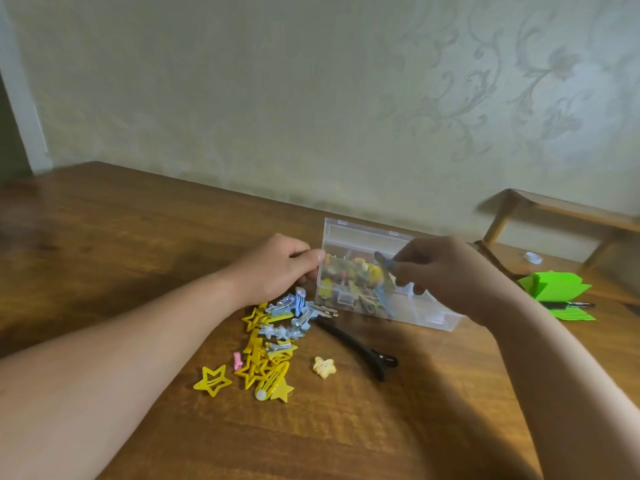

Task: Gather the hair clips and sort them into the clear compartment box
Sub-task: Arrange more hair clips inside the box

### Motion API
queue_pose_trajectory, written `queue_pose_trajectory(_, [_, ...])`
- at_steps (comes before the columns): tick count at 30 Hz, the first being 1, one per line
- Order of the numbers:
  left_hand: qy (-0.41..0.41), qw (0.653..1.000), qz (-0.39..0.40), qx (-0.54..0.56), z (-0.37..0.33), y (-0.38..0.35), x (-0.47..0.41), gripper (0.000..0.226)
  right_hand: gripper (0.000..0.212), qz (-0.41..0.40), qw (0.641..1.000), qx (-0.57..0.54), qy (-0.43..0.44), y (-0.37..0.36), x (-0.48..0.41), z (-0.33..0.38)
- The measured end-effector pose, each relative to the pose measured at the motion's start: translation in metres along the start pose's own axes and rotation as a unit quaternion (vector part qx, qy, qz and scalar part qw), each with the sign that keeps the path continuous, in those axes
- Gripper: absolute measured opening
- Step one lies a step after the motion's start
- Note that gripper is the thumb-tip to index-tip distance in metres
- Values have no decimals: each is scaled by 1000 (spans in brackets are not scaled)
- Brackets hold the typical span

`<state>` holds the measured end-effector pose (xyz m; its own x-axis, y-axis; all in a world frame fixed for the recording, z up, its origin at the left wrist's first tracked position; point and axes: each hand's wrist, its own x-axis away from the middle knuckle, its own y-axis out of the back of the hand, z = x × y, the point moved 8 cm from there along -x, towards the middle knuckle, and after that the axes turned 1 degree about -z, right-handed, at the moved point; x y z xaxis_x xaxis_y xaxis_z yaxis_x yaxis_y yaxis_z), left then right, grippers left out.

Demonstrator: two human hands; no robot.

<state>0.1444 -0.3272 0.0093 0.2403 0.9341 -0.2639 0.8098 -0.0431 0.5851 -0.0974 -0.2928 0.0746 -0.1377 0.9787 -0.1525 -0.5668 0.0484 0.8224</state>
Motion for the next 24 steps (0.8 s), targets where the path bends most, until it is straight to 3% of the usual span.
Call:
queue_pose_trajectory(16, [-4,1000,5,-7,-3,-1,2,44,20,-1,996,-3,-92,-22,-8,-9])
queue_pose_trajectory(24, [-4,1000,6,-11,-5,-1,2,43,34,-28,987,134,-82,-39,-6,-8])
